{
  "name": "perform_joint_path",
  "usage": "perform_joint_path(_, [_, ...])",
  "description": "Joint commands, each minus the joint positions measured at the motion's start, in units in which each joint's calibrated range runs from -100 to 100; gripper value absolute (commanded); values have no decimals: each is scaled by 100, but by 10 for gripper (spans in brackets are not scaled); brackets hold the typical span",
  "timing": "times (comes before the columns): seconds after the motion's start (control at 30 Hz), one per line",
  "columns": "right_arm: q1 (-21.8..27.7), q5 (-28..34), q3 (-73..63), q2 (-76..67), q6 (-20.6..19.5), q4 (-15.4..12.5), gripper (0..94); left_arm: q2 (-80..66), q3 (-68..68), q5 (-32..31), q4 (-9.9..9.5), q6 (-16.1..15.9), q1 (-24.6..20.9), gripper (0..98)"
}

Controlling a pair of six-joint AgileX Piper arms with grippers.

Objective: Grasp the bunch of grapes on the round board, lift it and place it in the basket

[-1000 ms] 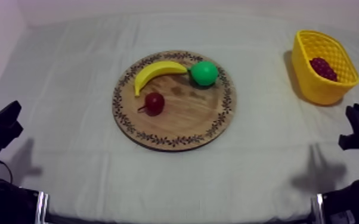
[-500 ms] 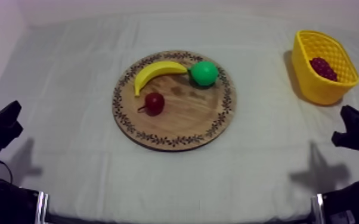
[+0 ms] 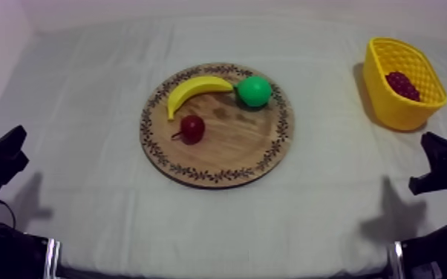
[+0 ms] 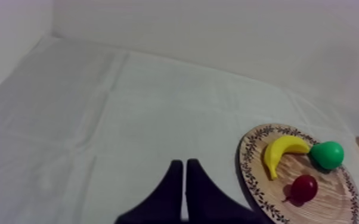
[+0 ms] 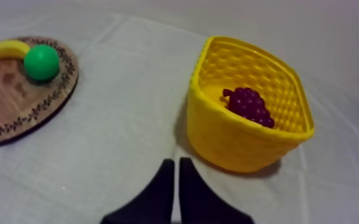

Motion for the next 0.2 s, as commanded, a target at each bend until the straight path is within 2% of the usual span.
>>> perform_joint_path(0.0, [-3, 8, 6, -4, 120, 0, 4, 0, -3, -3, 0, 0, 0, 1])
perform_joint_path(0.17, [-4, 8, 6, -4, 126, 0, 4, 0, -3, -3, 0, 0, 0, 1])
